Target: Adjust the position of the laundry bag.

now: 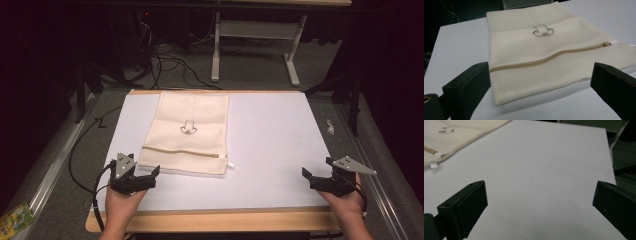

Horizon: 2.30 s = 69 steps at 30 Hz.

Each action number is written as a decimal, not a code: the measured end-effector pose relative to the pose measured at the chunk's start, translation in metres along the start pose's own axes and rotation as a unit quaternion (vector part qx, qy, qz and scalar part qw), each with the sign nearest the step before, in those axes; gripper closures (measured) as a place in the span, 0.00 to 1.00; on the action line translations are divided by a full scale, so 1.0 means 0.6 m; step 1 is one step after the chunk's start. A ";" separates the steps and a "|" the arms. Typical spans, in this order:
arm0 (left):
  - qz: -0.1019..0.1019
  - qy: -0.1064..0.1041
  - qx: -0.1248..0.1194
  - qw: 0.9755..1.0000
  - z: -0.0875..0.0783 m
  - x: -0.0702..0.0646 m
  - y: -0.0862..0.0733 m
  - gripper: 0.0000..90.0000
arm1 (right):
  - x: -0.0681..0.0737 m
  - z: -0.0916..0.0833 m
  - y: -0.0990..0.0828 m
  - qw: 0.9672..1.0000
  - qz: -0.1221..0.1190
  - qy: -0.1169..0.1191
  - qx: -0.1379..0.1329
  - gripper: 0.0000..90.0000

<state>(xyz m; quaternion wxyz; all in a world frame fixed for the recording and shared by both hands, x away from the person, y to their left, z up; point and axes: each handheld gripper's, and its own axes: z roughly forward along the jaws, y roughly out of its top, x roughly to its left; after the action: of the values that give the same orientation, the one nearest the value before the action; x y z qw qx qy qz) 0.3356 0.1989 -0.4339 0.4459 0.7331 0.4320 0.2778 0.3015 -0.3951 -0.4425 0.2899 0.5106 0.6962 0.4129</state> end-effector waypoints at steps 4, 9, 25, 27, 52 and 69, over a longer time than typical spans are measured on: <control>0.003 0.000 0.014 1.000 0.005 -0.002 0.005 0.05 | 0.005 -0.011 0.006 1.000 -0.014 -0.010 -0.017 0.00; -0.003 -0.018 0.020 1.000 0.008 0.001 0.002 0.10 | 0.008 -0.011 0.003 1.000 -0.019 -0.008 -0.014 0.01; -0.017 -0.075 0.110 0.991 0.139 -0.036 -0.004 0.44 | 0.024 0.011 0.003 0.999 -0.037 0.005 0.010 0.06; -0.013 -0.090 0.127 0.988 0.153 -0.046 -0.003 0.44 | 0.027 0.011 0.002 0.999 -0.039 0.006 0.013 0.06; 0.024 -0.174 0.142 0.974 0.136 -0.139 -0.003 1.00 | 0.031 0.009 0.000 0.999 -0.034 0.015 0.009 0.14; 0.060 -0.159 0.037 0.985 0.093 -0.149 0.017 0.57 | 0.119 0.070 0.027 0.995 -0.031 0.089 0.035 0.42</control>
<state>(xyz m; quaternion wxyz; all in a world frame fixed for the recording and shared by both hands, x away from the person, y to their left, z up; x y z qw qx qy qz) 0.3417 0.0945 -0.4519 0.4640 0.8087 0.3203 0.1676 0.3220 -0.3132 -0.4478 0.2215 0.4600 0.7489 0.4225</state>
